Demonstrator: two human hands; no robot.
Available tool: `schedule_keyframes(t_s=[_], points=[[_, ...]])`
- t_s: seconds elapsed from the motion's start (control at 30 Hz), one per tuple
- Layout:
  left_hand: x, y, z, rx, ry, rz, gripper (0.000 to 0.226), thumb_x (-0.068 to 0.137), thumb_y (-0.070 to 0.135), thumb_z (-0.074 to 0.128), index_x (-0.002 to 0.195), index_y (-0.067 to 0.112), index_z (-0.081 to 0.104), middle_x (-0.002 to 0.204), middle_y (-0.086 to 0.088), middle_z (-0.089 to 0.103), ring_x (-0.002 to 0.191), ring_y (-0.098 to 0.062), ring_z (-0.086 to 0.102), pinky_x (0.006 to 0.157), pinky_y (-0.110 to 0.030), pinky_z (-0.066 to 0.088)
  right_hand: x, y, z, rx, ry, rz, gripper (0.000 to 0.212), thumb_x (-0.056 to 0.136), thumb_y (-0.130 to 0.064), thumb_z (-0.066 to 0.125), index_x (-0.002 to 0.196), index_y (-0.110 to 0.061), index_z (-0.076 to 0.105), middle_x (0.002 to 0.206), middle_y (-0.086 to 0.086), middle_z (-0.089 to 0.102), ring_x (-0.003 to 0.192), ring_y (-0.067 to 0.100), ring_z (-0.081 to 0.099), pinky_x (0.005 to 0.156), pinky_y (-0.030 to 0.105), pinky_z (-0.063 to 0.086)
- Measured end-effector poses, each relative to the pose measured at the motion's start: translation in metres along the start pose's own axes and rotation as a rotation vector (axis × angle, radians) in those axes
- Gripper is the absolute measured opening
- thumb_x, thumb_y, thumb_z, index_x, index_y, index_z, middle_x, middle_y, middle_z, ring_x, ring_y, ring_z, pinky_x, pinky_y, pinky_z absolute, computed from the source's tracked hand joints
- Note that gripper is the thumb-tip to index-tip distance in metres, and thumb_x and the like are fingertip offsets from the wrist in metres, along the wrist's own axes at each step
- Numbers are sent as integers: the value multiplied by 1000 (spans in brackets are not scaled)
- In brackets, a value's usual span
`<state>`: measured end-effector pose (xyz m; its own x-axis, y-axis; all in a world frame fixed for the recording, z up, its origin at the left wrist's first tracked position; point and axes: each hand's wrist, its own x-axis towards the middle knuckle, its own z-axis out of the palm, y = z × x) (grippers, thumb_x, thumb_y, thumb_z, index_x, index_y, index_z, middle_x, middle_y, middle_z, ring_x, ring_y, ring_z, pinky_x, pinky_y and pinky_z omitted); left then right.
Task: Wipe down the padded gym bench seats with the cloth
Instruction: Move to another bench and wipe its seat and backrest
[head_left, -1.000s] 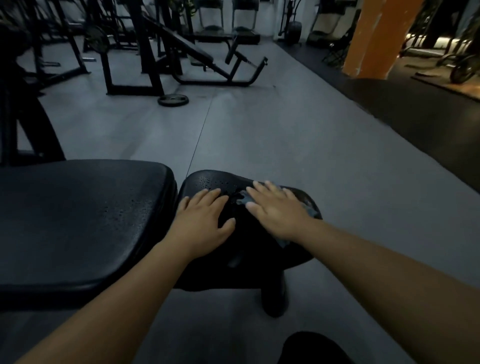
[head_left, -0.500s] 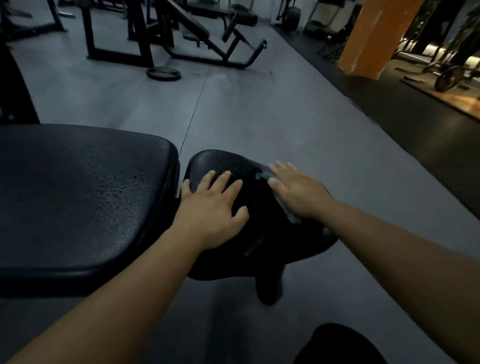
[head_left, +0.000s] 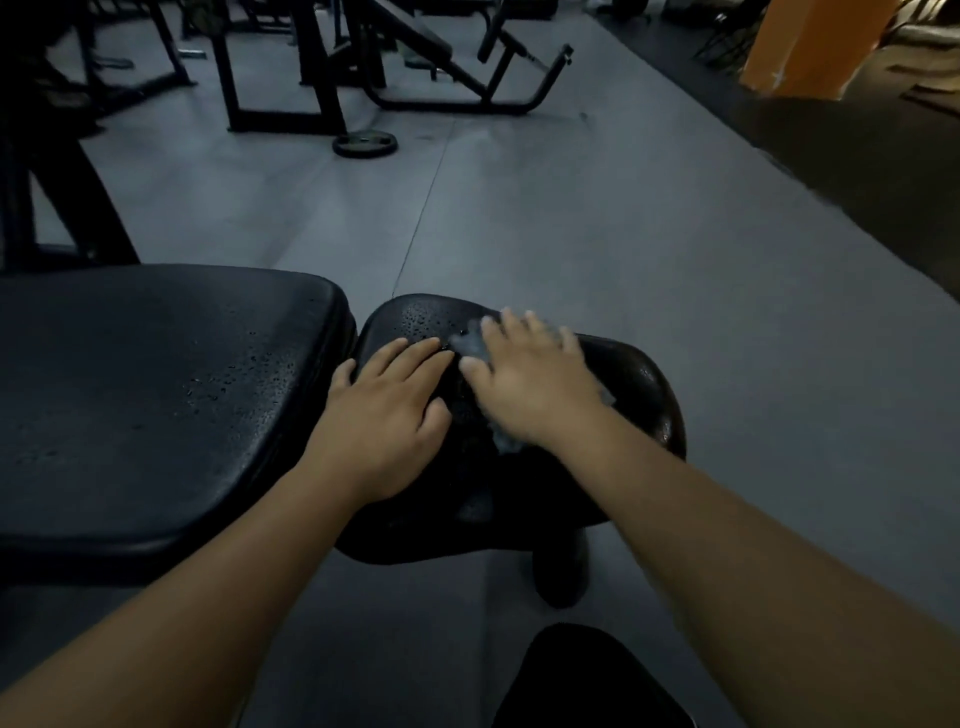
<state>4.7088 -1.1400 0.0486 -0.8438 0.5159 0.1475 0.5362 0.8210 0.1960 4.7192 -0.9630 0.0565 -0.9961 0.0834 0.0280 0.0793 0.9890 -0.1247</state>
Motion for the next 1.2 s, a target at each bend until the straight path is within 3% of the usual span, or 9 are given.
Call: schedule_keyframes(t_s=[0.13, 0.33, 0.43, 0.53, 0.77, 0.83, 0.97, 1.07, 1.2], points=[[1, 2, 0, 7, -15, -3, 72, 85, 50, 11, 153, 37, 30, 162, 18, 21, 151, -9, 13, 118, -53, 20, -69, 26, 1, 1, 43, -263, 79, 90, -61, 1, 159, -27, 21, 167, -3, 13, 154, 19, 8, 123, 45, 6], [-3, 6, -2, 15, -20, -30, 74, 84, 51, 9, 154, 37, 28, 163, 19, 18, 151, -7, 10, 121, -51, 15, 9, 35, -3, 45, -26, 61, 70, 99, -63, 18, 156, -23, 23, 167, 6, 14, 153, 26, 11, 121, 57, 10], [-4, 6, -3, 1, -24, -38, 78, 82, 53, 8, 155, 34, 28, 163, 18, 18, 151, -6, 10, 122, -50, 14, -13, 3, 2, 79, 26, -131, 66, 101, -59, 20, 159, -26, 13, 168, 5, 10, 154, 25, 5, 122, 53, 3], [-5, 4, -2, -13, -14, -36, 77, 82, 53, 8, 154, 34, 29, 163, 18, 19, 151, -6, 10, 122, -50, 14, -60, 18, 7, 164, 173, -314, 57, 100, -54, 24, 150, -29, 33, 161, 3, 28, 151, 22, 17, 123, 45, 11], [-5, 3, 2, -31, 40, -22, 72, 84, 48, 14, 151, 33, 37, 160, 17, 26, 149, -7, 17, 121, -50, 18, 7, 15, -6, 118, 152, 60, 45, 102, -44, 39, 132, -16, 57, 148, 13, 39, 136, 33, 33, 112, 45, 27], [-3, 0, 3, -51, 78, -21, 71, 84, 44, 18, 148, 26, 43, 158, 10, 35, 147, -10, 26, 118, -51, 25, -2, -14, 3, 141, 181, -62, 48, 101, -44, 38, 131, -10, 55, 139, 12, 49, 129, 31, 42, 108, 43, 33], [-1, 0, 5, -45, 96, -13, 70, 84, 41, 20, 145, 20, 47, 155, 6, 40, 144, -13, 32, 115, -52, 29, -61, 2, 6, 151, 103, -301, 71, 95, -50, 14, 154, -15, 34, 163, 4, 29, 150, 21, 24, 122, 37, 13], [0, 2, 6, -30, 99, -13, 70, 85, 42, 19, 145, 20, 46, 156, 6, 39, 145, -13, 30, 115, -52, 28, -27, 30, 2, 63, 89, -187, 80, 89, -53, 2, 154, -18, 32, 163, 4, 29, 150, 21, 25, 123, 40, 16], [0, 2, 4, -28, 93, -22, 72, 83, 43, 18, 146, 21, 46, 156, 5, 39, 145, -13, 30, 116, -50, 28, 11, -8, 2, 51, 90, -69, 57, 102, -42, 24, 153, -16, 32, 163, 6, 27, 149, 25, 22, 121, 44, 15]])
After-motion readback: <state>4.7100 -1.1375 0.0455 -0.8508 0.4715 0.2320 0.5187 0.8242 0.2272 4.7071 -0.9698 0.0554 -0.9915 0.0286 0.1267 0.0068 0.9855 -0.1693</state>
